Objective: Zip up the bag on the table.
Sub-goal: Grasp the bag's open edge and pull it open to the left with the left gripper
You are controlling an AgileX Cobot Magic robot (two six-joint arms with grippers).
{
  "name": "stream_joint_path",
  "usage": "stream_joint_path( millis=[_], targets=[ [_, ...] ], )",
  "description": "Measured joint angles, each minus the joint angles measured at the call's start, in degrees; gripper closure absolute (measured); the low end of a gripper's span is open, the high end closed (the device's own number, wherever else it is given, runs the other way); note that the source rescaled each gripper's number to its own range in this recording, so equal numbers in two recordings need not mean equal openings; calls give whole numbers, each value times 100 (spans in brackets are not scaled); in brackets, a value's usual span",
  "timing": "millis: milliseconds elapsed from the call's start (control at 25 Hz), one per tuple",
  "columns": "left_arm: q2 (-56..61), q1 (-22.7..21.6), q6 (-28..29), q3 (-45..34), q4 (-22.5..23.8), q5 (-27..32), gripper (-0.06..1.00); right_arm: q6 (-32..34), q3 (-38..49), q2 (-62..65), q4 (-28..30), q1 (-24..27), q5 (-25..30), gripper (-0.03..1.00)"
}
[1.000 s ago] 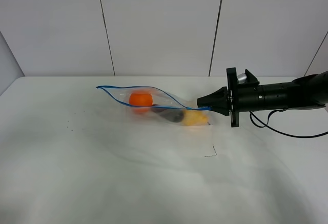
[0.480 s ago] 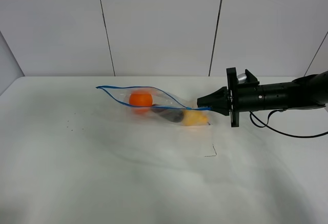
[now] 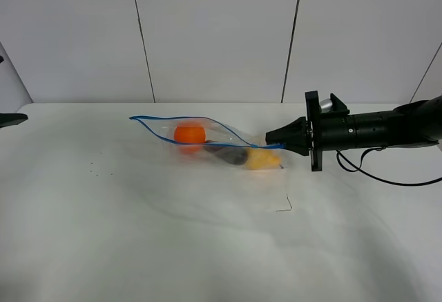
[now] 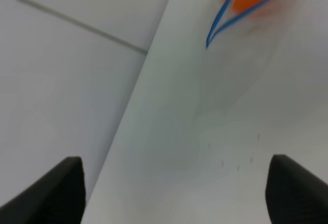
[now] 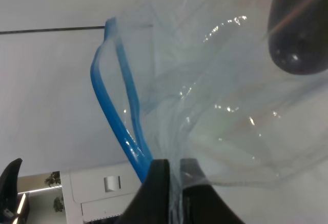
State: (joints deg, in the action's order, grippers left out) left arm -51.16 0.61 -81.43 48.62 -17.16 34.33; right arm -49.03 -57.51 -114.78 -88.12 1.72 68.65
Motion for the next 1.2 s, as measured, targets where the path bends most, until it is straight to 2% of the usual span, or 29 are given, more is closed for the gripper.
stream_joint_path(
  millis=[200,360,560,840,1200],
  targets=[
    [-169,267,-484,0,-745,-301,2,0,0,0,-37,0,0,97],
    [-373,934,-512,0,-1093,-662,2,0,0,0,-79,0,0,97],
    [-914,2075,-456,0,-1273,-1246,2,0,0,0,-120,0,0,97],
    [-1993,3554,-446,0,-1318,-2683,2,0,0,0,-121,0,0,97],
    [-3400,4781,-444,0,-1322,-4724,2,0,0,0,-121,0,0,97]
  ],
)
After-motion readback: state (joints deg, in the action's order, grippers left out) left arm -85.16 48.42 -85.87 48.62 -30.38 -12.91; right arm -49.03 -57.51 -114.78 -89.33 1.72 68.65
